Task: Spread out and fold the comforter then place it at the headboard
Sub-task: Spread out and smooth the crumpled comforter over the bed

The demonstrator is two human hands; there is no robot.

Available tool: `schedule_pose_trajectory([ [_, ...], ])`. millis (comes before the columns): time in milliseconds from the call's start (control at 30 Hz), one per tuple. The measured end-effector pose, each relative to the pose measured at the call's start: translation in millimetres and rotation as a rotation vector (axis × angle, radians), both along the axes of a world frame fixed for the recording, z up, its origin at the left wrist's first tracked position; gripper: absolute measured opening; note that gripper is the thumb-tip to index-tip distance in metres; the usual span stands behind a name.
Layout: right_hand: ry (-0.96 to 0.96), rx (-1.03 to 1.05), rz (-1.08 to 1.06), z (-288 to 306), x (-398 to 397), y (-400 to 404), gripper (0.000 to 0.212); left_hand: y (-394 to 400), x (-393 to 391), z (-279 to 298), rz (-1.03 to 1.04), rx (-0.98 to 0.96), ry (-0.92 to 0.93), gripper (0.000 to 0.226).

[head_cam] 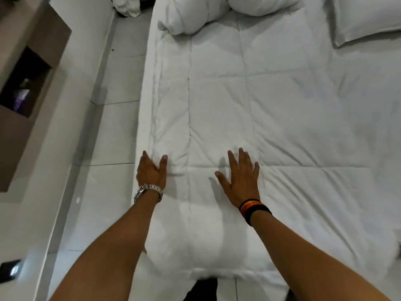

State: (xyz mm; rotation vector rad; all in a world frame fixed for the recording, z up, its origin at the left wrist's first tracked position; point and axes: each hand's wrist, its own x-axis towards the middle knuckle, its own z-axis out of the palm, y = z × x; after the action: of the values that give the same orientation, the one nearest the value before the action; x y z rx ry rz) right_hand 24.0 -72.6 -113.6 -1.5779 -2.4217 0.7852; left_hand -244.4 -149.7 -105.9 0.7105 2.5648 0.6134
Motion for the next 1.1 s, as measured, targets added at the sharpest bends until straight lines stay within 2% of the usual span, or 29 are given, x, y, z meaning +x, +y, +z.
schedule_pose_trajectory([
  [100, -0.065, -0.056, -0.025, -18, -55, 5, 0.082, 44, -33, -20, 0.013, 0.007, -0.205, 0.111],
  [200, -0.197, -0.092, -0.081, -35, -88, 1, 0.085, 74, -43, -35, 0.025, -0.029, -0.193, 0.121],
  [300, -0.215, -0.094, -0.138, -36, -108, -4, 0.085, 75, -52, -41, 0.033, 0.118, -0.265, 0.096],
  [367, -0.106, -0.045, -0.139, -33, -124, -10, 0.082, 61, -68, -36, 0.054, 0.193, -0.209, 0.077],
  [433, -0.101, 0.027, -0.074, -34, -131, -23, 0.078, 42, -82, -32, 0.036, 0.182, -0.150, 0.073],
  [500, -0.218, 0.017, -0.023, -38, -134, -40, 0.079, 25, -94, -30, -0.036, 0.049, -0.133, 0.087],
  [567, -0.263, -0.008, -0.061, -46, -133, -46, 0.080, 25, -104, -31, -0.091, -0.090, -0.178, 0.105],
  [733, -0.204, -0.029, -0.214, -43, -147, -29, 0.084, 57, -123, -20, -0.125, 0.024, -0.431, 0.113],
  [867, -0.165, -0.014, -0.322, -31, -190, 19, 0.082, 139, -158, -6, -0.092, 0.027, -0.565, 0.116],
  [967, -0.143, 0.040, -0.401, -27, -234, 76, 0.081, 222, -191, -10, -0.061, 0.099, -0.602, 0.117],
  [1100, -0.183, 0.058, -0.532, -36, -281, 148, 0.078, 340, -215, -14, -0.056, 0.202, -0.707, 0.137],
])
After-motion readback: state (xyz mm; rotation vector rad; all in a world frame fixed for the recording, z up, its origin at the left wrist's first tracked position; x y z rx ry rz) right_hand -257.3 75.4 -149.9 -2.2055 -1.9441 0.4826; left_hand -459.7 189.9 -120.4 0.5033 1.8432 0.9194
